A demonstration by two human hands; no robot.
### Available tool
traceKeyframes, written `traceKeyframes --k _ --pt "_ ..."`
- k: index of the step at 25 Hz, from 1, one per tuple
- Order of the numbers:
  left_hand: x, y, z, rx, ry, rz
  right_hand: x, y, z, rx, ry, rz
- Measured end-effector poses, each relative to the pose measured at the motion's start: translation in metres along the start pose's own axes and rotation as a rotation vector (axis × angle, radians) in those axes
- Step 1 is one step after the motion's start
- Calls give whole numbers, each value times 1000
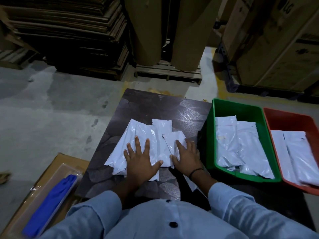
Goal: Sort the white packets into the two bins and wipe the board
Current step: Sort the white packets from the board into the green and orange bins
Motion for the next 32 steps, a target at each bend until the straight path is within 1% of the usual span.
traceKeyframes --k 2,5,7,10,13,17,18,22,25,29,32 --pt "-3 -10 8 -26 4 4 -1 -3 -6 60 25 -35" --pt "-4 -22 6 23 -3 3 -1 -3 -10 75 64 -47" --pt "-5 -21 0 47 -14 -21 -1 -1 -10 88 45 -51" --pt "-6 -15 -5 12 -15 -49 -3 -2 -14 91 54 -65" --pt "-5 -14 -3 -8 10 -33 -2 -10 -24 112 93 -30" --pt "-1 -19 5 -16 35 -13 -4 -22 -32 147 52 -53" --pt "-1 -21 10 -35 44 -13 -2 -21 -25 134 15 -62" --pt "-4 -29 32 -128 87 -36 13 -23 14 -13 -123 -36" --pt "-8 -38 49 -186 109 -53 29 -34 42 -77 -232 -10" --pt "-15 -49 66 -212 138 -55 45 -40 87 -204 -271 50" --pt "-33 -58 77 -217 167 -93 38 -37 120 -305 -279 69"
Point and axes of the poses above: each hand's wrist, its own y-axis away from the middle knuckle, its own z-axis out of the back of the hand, x = y × z, the point moved 5 cm from there along -y, towards the middle knuckle, and after that the axes turned 15 degrees about -z, right-handed, at the moved point
